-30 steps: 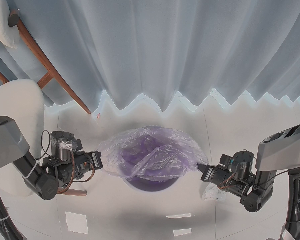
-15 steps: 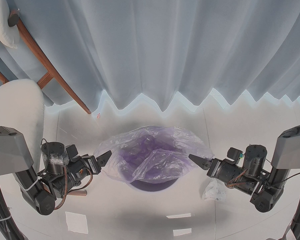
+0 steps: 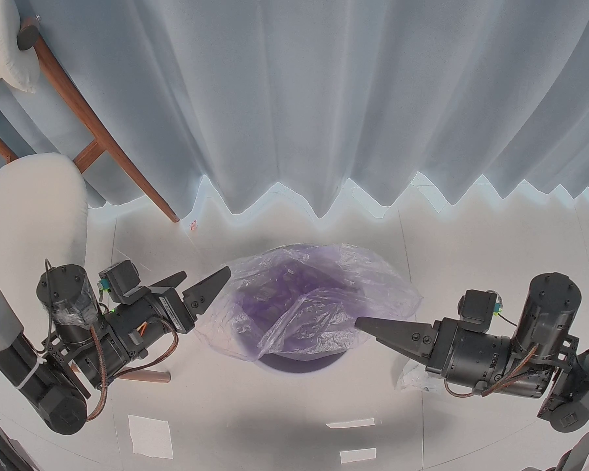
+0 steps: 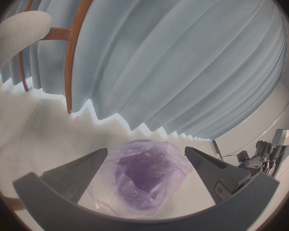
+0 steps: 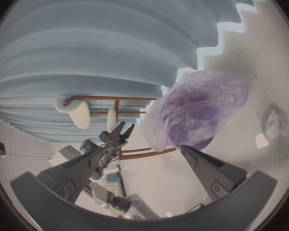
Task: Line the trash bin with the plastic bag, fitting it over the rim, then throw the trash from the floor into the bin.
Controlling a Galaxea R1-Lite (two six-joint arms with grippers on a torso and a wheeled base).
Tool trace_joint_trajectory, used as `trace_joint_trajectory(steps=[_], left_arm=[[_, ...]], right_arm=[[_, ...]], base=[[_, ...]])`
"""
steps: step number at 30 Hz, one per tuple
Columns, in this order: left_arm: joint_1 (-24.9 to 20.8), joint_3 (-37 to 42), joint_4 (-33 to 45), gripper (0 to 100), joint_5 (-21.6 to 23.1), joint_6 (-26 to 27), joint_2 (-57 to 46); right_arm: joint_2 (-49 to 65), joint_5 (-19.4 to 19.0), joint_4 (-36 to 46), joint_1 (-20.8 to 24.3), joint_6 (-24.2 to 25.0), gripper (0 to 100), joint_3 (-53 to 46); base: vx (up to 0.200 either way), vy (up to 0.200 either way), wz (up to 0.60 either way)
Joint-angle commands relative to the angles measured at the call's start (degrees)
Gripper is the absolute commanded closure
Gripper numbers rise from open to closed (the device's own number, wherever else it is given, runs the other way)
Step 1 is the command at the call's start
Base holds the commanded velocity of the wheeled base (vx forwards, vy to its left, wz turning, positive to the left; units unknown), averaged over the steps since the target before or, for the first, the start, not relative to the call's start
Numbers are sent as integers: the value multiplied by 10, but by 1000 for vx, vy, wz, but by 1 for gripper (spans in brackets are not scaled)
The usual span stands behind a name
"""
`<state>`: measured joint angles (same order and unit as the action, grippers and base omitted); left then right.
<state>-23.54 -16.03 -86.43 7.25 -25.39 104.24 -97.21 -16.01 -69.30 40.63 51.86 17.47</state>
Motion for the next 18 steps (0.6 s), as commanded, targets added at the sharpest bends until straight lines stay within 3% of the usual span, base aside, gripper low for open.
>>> trace_joint_trajectory(steps=[1,7,12,18], left_arm=[[-13,0,11,0,14,-9,-33],[-34,14,13,0,20,-9,-33],[-44,17,3,0,14,1,12],[-41,10,-23,0,-23,39,89]], right_arm=[[52,8,55,34,25,0,41],[30,48,84,31,26,0,71],[25,56,74,31,22,0,68],[33,60,57,31,11,0,63]], base=[[-200,0,0],[-200,0,0],[-200,0,0],[0,0,0]])
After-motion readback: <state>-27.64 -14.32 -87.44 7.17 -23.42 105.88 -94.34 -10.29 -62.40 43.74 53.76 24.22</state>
